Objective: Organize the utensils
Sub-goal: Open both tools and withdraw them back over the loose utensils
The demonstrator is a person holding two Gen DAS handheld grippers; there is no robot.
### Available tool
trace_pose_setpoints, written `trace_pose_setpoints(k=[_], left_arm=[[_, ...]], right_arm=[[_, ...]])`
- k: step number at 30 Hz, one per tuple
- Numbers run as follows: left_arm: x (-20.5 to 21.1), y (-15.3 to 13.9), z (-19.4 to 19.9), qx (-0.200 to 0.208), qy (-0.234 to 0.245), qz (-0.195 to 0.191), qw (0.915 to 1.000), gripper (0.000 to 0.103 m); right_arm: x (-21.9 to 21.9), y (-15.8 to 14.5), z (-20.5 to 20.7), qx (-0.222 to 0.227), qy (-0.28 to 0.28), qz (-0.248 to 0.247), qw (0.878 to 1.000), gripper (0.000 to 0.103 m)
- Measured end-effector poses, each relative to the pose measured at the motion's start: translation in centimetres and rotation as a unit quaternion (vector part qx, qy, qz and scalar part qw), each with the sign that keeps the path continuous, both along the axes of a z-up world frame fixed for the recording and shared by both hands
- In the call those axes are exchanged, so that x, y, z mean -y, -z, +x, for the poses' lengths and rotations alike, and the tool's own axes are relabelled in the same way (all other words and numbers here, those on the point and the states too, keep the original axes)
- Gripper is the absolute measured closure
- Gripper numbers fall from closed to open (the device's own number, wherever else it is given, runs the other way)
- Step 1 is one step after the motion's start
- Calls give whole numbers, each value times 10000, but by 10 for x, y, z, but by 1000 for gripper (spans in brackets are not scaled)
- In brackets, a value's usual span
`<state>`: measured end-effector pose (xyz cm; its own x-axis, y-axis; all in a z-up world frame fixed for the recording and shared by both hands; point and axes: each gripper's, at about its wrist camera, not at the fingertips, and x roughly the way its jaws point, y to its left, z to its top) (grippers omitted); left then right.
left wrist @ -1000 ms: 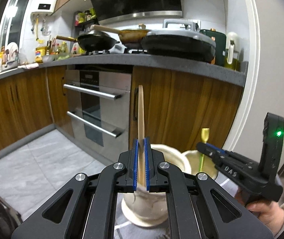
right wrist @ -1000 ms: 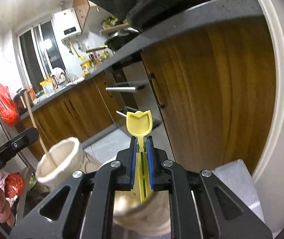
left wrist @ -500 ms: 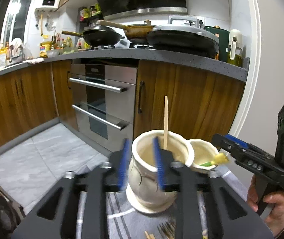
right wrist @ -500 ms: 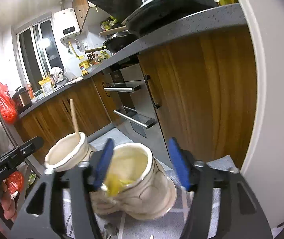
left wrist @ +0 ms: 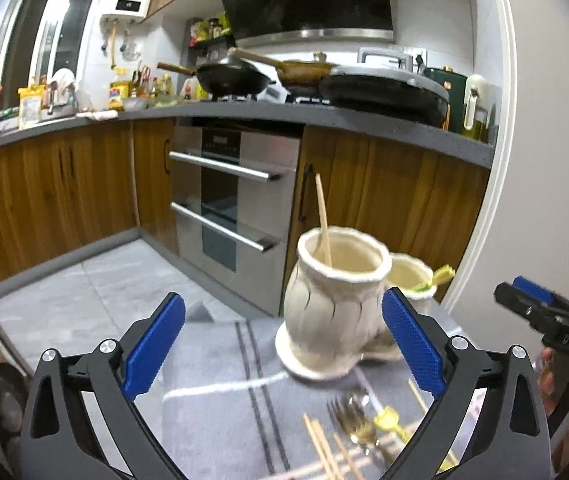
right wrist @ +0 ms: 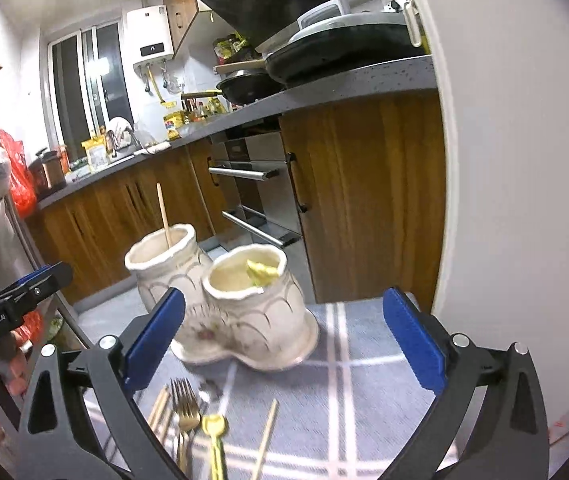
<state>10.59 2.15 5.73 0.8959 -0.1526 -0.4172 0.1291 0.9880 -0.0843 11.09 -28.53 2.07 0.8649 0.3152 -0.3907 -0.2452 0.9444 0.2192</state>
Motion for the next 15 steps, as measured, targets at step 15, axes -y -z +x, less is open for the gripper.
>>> trace_pose_setpoints(k=[15], left_arm=[[3, 82, -35, -1244, 6, 589, 9905, 5]], right_arm=[[1, 34, -35, -574, -182, -400, 9974, 5]])
